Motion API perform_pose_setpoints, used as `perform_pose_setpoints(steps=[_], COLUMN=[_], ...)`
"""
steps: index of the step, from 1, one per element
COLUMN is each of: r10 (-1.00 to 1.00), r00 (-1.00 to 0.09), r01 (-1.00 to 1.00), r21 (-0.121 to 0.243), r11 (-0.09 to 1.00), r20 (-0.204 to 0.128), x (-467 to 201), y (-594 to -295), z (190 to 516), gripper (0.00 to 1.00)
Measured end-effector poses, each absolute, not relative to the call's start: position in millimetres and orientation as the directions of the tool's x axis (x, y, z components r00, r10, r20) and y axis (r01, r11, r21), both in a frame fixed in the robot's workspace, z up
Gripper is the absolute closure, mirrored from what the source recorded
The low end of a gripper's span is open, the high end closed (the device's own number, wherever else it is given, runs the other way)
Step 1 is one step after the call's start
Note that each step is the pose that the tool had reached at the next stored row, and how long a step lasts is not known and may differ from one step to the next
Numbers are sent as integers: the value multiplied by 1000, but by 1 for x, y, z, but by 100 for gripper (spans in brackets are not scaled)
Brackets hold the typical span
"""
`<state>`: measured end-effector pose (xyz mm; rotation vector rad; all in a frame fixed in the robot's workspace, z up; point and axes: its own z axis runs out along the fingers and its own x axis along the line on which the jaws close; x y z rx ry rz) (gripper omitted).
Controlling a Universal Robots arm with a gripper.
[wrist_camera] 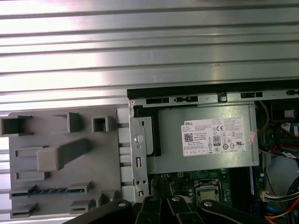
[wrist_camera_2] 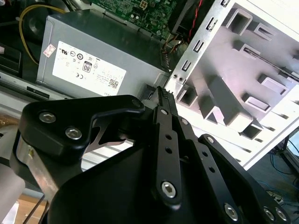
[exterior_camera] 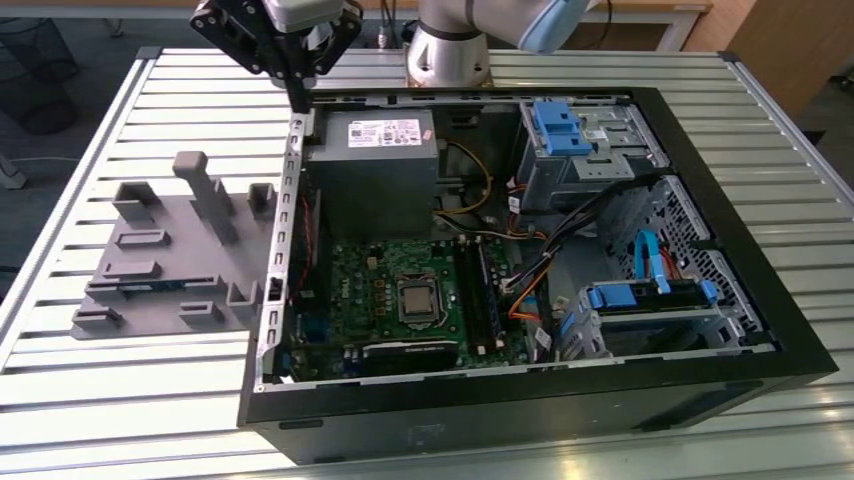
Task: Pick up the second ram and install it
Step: 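Reach for the second ram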
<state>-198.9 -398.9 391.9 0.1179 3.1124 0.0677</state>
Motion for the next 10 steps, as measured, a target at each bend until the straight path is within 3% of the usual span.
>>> perform_pose_setpoints(steps=[10], r10=[76], r00=[-997], r01=[75], r21=[30], r11=[997], r20=[-26], x=[-207], y=[-399], z=[392], gripper=[89])
